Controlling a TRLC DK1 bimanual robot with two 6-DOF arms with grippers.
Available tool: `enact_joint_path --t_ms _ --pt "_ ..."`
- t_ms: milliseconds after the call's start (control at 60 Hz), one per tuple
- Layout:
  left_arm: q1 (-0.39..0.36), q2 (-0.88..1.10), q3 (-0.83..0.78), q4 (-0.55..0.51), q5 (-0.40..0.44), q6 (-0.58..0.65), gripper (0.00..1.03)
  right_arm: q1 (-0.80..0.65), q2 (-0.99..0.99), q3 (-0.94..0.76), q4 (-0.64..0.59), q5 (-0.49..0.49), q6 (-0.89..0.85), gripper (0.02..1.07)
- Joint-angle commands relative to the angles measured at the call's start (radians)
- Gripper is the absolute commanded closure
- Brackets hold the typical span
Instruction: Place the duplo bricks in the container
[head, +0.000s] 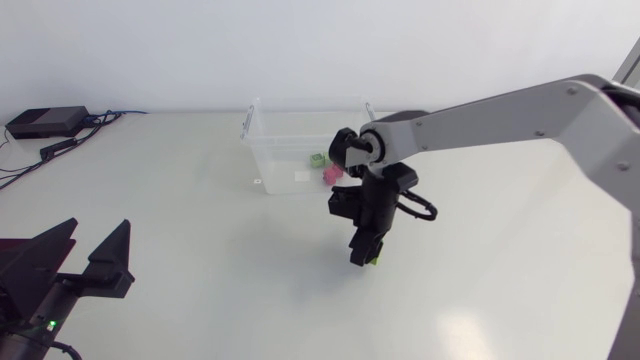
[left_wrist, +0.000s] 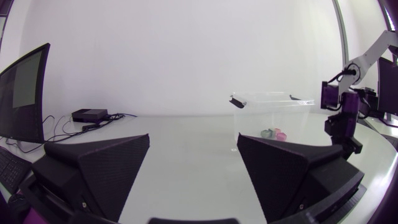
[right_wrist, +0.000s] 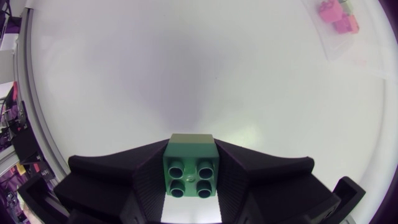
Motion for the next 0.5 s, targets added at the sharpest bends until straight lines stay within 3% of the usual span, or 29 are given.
enact_joint_path --t_ms 0,200,483 --pt "0.005 -0.011 -0.018 0.006 0.000 -0.006 0.04 -0.014 -0.107 0.051 -0.055 0.006 0.015 0.91" --pt "0.005 -0.011 -0.018 0.006 0.000 -0.006 0.04 -0.038 -0.173 0.211 -0.161 0.000 0.042 0.91" --pt "0.005 -0.011 -0.018 0.006 0.000 -0.006 0.04 -0.109 -0.107 0.413 -0.135 -0.060 0.112 0.90"
